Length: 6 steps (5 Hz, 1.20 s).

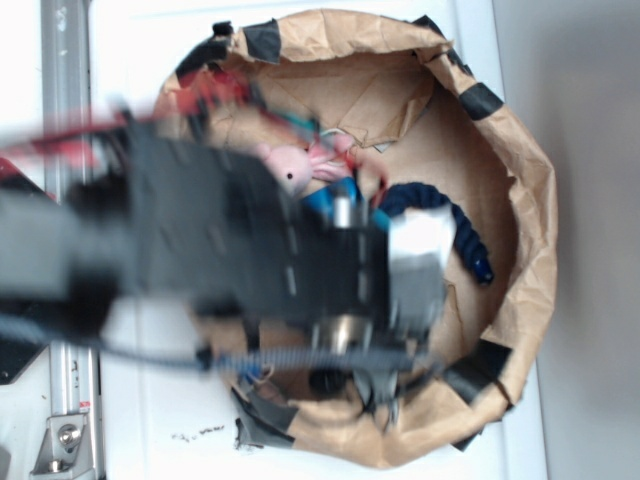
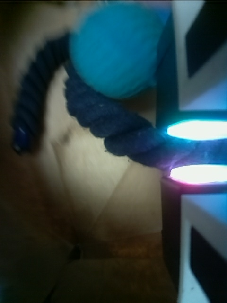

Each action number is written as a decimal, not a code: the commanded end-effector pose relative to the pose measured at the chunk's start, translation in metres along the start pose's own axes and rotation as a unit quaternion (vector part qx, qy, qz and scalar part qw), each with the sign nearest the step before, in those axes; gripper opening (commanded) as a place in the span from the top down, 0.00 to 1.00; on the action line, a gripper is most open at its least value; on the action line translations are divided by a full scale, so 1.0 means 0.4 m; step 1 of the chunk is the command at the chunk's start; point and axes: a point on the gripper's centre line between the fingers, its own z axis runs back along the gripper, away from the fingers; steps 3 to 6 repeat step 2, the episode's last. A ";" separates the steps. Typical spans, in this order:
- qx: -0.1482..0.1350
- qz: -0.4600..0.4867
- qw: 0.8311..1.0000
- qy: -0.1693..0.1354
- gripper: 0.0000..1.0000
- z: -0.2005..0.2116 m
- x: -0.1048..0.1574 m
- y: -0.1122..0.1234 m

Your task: Grab the blue rope.

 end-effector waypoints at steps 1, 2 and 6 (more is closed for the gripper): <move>0.032 -0.092 0.995 0.018 1.00 0.134 0.061 -0.027; 0.039 -0.120 0.992 0.025 1.00 0.144 0.047 -0.049; 0.039 -0.120 0.992 0.025 1.00 0.144 0.047 -0.049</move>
